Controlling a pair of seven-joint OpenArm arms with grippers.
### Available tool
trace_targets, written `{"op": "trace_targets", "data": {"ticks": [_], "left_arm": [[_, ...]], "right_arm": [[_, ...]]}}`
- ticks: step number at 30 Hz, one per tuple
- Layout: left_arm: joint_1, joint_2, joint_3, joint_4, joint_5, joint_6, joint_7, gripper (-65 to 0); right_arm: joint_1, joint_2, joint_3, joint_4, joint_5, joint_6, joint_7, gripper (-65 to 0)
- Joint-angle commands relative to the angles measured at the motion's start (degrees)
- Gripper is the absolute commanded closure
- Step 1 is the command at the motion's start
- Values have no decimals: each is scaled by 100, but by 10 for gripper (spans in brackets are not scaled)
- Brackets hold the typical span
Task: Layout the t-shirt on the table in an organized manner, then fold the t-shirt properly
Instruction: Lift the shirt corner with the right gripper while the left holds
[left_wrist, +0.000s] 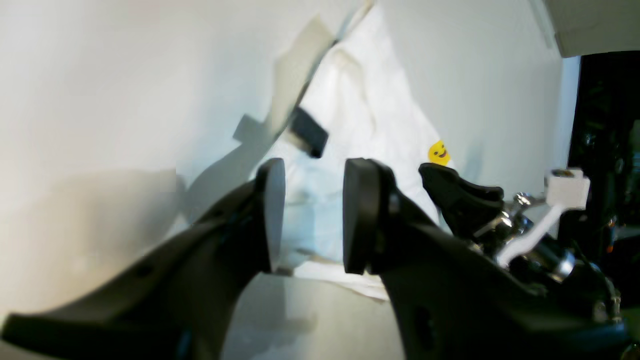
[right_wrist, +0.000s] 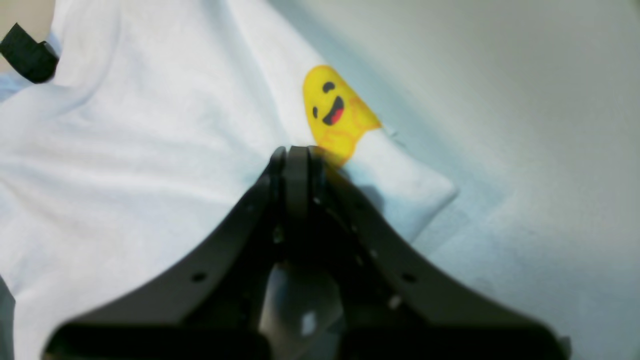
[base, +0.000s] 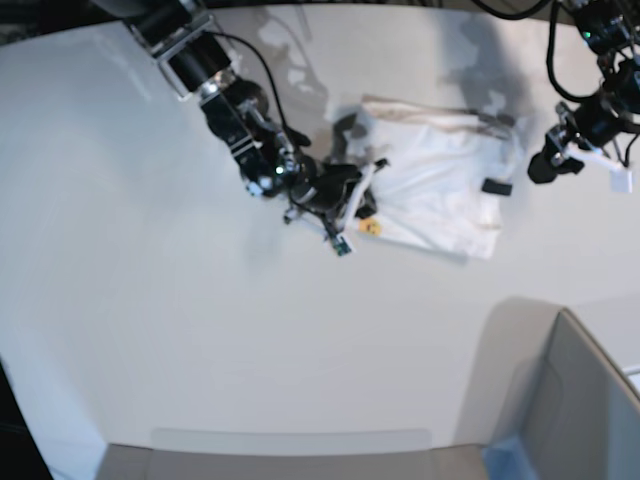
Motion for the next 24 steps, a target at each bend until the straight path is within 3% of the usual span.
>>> {"op": "trace_targets", "data": {"ticks": [1,5,9,14,19,24], "left_arm": [[-23,-77,5,271,-166,-5,6,-158],[-102,274,31,543,-412,-163,50,-149],[-182,433,831,526,-281,-515,68,-152],[-182,556,1622,526,563,-515,6,-151],[-138,732,1877,420,1407,-515,24,-151],[-129,749,1886,-2,1777,-541,68,-151]], "right_arm": [[5,63,7,-17,-202,-140,-334,0],[5,54,7,-9,-184,-140,-334,0],[-4,63,7,106,-184,-140,-334,0],[-39,54,-1,264,-184,-140,-457,0],[-65,63,7,484,-184,-140,-615,0],[-109,63,-1,844,-184,-140,-615,0]]}}
